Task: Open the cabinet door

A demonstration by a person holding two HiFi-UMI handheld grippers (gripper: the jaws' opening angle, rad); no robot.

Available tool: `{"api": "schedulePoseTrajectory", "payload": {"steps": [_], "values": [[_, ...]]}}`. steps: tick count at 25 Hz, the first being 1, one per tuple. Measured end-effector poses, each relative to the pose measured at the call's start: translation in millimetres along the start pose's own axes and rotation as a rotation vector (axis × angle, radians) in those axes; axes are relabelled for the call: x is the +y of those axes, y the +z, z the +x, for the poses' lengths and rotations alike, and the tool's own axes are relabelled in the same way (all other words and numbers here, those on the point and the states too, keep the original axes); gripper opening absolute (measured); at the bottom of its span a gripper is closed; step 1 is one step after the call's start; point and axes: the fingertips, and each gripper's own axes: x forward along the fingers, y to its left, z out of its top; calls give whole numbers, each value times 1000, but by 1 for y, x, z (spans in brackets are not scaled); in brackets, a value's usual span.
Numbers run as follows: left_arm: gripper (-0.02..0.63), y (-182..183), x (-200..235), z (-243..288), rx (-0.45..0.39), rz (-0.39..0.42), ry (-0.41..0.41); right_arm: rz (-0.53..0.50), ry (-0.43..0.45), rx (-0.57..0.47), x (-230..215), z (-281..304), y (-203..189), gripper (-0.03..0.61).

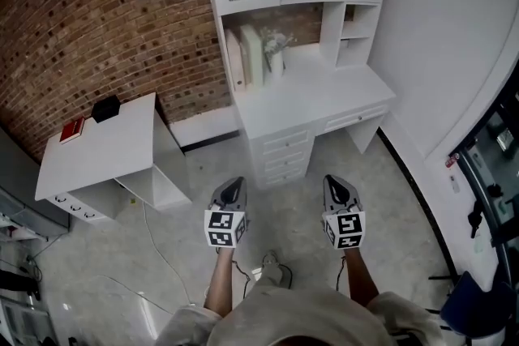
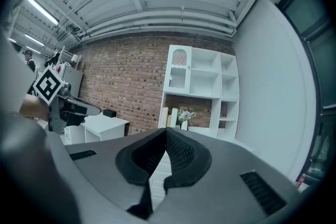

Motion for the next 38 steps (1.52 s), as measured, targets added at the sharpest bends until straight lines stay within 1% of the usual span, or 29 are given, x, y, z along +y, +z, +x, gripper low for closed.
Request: {"api": "schedulePoseTrajectory", "payload": {"steps": [4,9,14,19,25,33,38], "values": [[26,19,36,50,-12,-3,-16,-11,-15,3,-11,58,12,13],[26,35,77,107,-20,-9,-41,-28,-40,10,-22,121,20,12],[26,46,104,156,-32,-1,-75,-35,-73,13,-34,168,20,12],[26,51,118,193,-33,9,-103,-35,-102,11,-48,197,18,12],[26,49,123,227,-16,24,-124,-16,-126,18,-63,219,8,12],[26,47,135,275,1,31,-120,-4,-114,17,-87,266,1,13],[26,55,145,326,0,30,-112,-7,-110,-2,-116,313,0,12]]}}
